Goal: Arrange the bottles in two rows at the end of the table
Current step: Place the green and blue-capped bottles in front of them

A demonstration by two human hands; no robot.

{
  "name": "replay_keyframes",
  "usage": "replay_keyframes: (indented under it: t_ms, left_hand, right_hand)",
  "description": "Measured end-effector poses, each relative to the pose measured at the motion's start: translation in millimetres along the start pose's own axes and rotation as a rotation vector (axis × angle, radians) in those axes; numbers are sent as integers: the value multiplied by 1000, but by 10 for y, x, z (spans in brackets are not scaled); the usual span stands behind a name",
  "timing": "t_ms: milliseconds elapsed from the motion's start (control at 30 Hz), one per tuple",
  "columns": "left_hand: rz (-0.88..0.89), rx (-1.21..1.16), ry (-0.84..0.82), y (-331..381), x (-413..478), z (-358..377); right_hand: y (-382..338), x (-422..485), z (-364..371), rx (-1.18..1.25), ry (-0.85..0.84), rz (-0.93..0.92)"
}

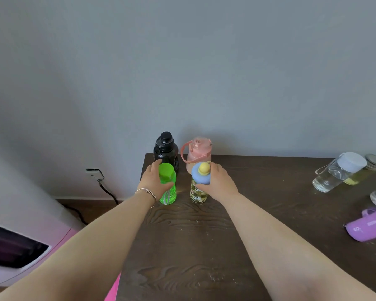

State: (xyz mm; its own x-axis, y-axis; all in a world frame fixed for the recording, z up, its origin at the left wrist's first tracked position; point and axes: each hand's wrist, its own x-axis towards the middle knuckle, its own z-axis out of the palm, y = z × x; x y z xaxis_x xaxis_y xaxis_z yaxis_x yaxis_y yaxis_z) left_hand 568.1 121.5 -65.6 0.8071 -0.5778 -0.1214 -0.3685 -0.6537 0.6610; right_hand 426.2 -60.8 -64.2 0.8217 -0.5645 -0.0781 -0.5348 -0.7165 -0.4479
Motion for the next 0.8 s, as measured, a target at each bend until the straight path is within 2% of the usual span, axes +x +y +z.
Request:
replay_keyframes:
  t_ms: [167,300,467,800]
  left_hand:
    - [201,477,13,74,-75,-56]
    - [432,741,17,255,-253,31]
    - [565,818,-61,556,-449,256]
    - [592,900,-125,1438,-719,845]
  right_hand:
    - [32,-117,-99,-354,66,-118]
    - [117,-354,-189,-507,57,-74]
    - [335,-726,-309,-547,54,32]
    - [1222,-1439,-876,-502,129,153]
